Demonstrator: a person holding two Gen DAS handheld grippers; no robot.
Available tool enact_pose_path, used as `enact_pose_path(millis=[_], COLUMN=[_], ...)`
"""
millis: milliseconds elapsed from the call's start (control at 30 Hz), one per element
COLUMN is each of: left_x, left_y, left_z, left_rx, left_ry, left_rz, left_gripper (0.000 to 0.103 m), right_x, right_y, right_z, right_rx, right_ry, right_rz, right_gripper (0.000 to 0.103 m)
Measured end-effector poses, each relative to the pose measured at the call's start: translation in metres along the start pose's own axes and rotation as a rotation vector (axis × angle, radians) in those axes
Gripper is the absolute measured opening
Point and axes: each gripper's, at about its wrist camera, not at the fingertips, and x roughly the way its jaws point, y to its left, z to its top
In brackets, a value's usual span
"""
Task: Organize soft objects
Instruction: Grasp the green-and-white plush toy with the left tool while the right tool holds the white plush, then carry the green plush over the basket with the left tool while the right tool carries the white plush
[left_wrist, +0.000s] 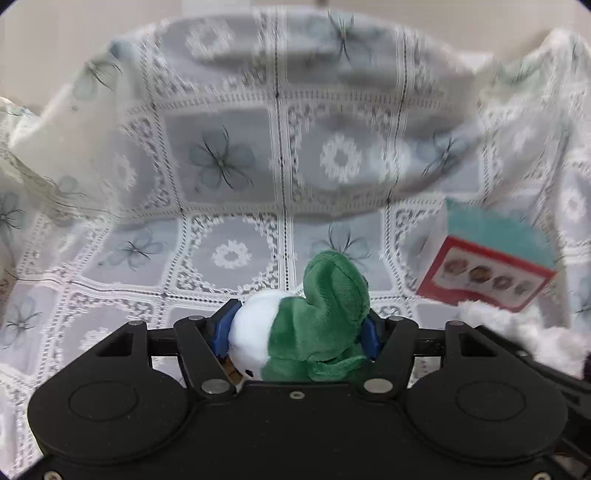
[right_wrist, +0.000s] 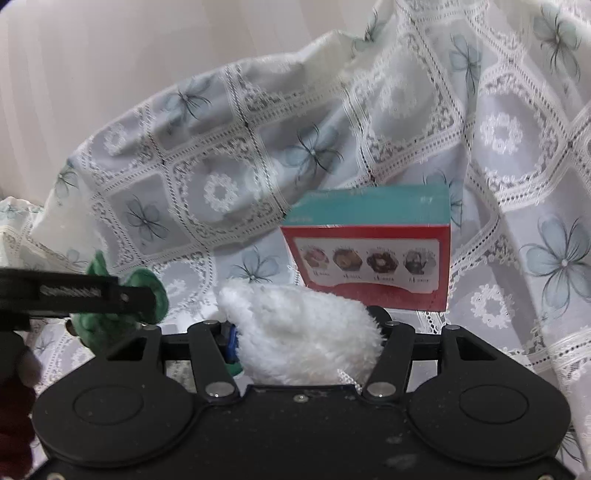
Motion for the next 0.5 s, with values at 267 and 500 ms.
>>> enact_pose_path(millis=[267,500], left_x=[-0.077,-0.135], left_y=[0.008,0.015], left_z=[-0.006,-0.039], left_rx=[-0.023,-0.009], left_ry=[-0.033,-0.012], left_rz=[-0.029,-0.083], left_gripper=[0.060,0.061], right_x=[-0.057,-0.114], right_y=[0.019,0.036], right_z=[0.000,-0.021], right_rx=[-0.035,-0.074], right_ry=[-0.032,-0.033], right_rz=[0.050,0.101], right_gripper=[0.056,0.056])
